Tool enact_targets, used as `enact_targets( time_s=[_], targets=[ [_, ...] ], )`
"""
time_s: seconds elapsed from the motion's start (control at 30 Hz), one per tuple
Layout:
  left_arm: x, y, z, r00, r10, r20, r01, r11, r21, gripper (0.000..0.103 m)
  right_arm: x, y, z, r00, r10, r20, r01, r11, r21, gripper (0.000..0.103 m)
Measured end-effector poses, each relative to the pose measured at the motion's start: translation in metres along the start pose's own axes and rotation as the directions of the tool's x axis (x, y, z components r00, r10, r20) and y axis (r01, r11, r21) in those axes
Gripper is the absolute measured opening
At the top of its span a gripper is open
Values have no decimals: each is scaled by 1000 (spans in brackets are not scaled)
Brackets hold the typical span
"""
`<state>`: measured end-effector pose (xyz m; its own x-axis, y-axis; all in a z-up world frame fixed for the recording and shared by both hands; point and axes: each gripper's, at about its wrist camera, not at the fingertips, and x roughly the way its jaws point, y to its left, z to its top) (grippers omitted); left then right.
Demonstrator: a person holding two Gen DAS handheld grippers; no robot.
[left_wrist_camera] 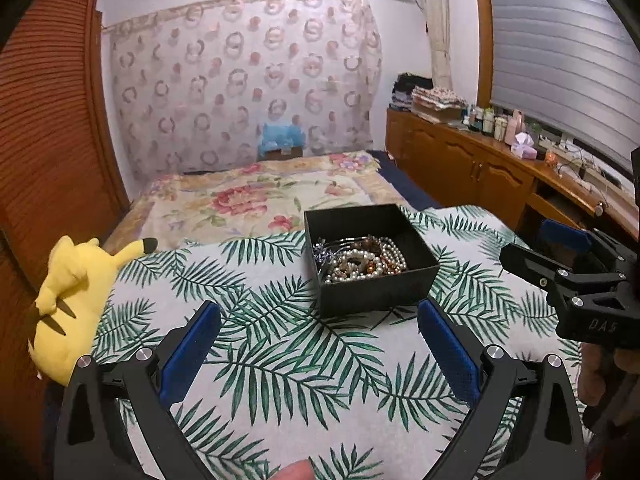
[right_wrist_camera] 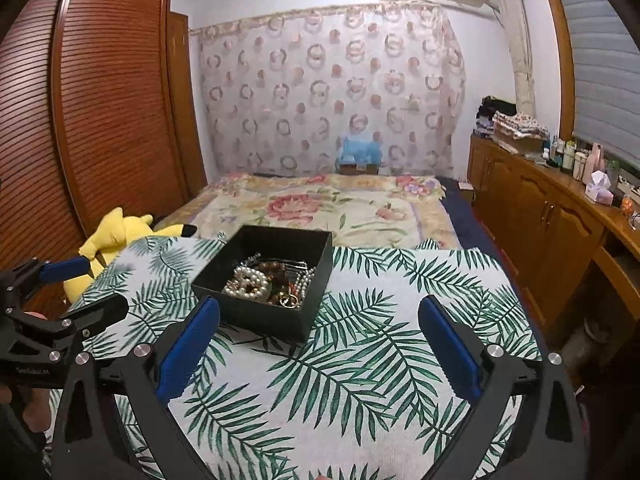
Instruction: Organize jewelry
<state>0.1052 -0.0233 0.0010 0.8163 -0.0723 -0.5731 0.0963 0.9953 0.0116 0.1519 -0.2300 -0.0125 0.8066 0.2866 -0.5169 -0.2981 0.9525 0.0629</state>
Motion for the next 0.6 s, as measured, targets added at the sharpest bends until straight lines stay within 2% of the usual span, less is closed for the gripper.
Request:
enact_targets(
  time_s=[0.3,0.6],
  targets=[
    [-28,3,-3,999,13,47,-12,1000,-23,95,-30,8,-2,999,-4,55,4,1000,-5,100],
    [-42,10,-15,999,13,52,-10,999,-51,95,-47,9,-11,997,-8,79,8,1000,1,100]
  ],
)
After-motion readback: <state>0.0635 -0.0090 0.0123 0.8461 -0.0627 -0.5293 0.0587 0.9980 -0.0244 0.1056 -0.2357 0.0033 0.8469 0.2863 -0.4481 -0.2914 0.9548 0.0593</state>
